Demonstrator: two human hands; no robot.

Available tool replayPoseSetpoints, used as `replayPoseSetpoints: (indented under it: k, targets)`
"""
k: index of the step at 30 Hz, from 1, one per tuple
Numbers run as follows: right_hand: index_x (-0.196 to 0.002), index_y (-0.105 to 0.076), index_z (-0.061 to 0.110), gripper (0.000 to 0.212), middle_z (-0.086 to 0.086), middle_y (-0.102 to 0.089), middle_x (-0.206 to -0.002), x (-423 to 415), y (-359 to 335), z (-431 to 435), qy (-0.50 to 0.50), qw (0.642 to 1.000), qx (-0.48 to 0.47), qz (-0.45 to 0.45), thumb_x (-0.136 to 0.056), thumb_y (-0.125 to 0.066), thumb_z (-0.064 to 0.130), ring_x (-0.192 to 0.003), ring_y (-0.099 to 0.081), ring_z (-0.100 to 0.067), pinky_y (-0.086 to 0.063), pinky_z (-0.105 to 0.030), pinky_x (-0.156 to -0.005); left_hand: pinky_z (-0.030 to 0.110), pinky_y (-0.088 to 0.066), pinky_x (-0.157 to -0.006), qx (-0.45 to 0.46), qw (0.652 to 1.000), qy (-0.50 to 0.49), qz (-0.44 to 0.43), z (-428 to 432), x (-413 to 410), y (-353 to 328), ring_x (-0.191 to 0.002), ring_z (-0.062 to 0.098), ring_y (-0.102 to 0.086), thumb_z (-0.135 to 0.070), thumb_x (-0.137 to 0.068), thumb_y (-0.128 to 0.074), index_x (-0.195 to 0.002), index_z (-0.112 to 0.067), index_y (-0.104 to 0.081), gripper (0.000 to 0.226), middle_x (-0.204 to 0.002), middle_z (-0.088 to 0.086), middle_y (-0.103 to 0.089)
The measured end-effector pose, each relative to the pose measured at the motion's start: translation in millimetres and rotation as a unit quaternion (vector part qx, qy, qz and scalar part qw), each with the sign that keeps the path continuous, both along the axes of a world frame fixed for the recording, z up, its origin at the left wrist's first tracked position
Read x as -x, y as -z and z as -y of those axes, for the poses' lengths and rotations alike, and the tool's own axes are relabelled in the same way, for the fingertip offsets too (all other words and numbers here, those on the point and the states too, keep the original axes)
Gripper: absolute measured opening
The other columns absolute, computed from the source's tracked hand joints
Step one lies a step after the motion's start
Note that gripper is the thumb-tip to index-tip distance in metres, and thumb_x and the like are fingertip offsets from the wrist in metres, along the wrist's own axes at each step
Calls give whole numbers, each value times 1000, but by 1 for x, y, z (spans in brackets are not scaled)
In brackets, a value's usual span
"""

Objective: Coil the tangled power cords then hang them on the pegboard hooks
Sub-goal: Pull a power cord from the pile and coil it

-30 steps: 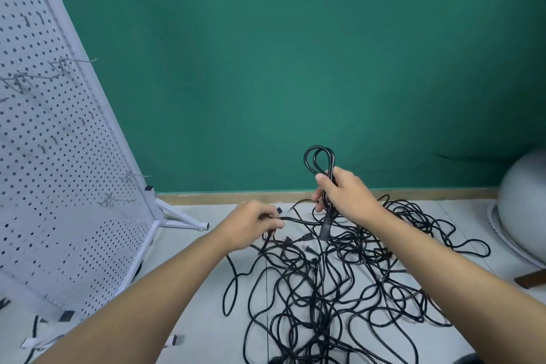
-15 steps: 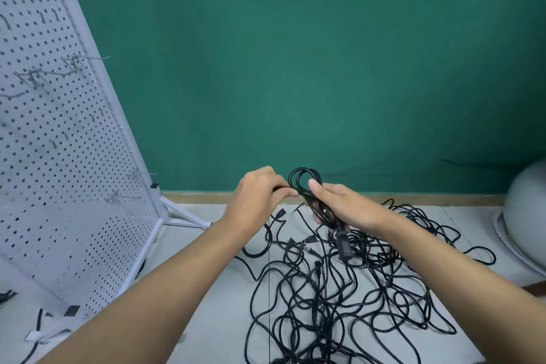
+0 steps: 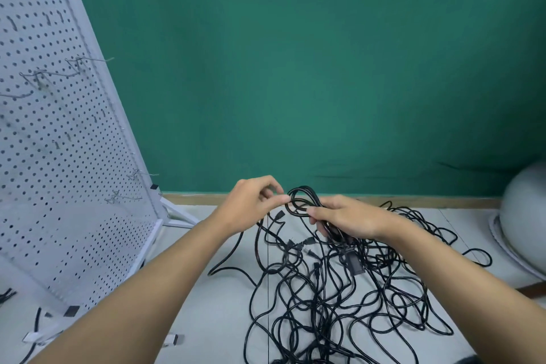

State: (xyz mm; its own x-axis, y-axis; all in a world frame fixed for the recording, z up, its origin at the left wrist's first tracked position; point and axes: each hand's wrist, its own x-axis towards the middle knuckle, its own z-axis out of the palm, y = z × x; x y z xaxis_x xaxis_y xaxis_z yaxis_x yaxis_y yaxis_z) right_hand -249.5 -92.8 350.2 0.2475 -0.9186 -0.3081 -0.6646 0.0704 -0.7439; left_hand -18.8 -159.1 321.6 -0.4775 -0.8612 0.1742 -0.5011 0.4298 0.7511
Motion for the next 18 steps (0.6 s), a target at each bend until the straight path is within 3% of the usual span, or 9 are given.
replayPoseSetpoints:
  k: [6, 12, 15, 18]
  targets:
    - [-98, -62, 16, 39, 9, -67, -83, 18, -1, -7, 75, 997, -22, 28, -108, -43, 49, -76, -57, -14, -48, -28, -66, 25, -56, -84, -50, 998, 19, 15, 2, -19, 0, -84, 8, -71, -26, -91, -78, -89, -22, -79, 5, -85, -10, -77]
    - [-99, -59, 13, 29, 2, -71, -84, 13, -1, -12, 71, 991, -72, 85, -110, -45, 36, -72, -65, -16, -49, -34, -74, 8, -43, -67, 40, 998, -56, 4, -6, -2, -5, -66, 0, -61, -19, -94, -74, -84, -21, -76, 11, -75, -11, -73]
    - [-98, -58, 8, 24, -5, -73, -85, 4, 1, -15, 81, 984, -68, 143, -110, -47, 25, -69, -68, -17, -54, -32, -70, 13, -44, -66, 63, 994, -84, -4, -7, 7, -5, -60, -2, -59, -17, -97, -70, -84, -17, -75, 13, -70, -14, -68]
    - [-97, -59, 6, 22, -3, -74, -77, -4, 4, -11, 120, 970, -53, 205, -109, -47, 21, -65, -68, -16, -55, -29, -66, 27, -58, -64, 34, 992, -101, -61, -5, 19, -6, -53, 4, -63, -16, -102, -63, -92, -13, -68, 12, -78, -7, -63]
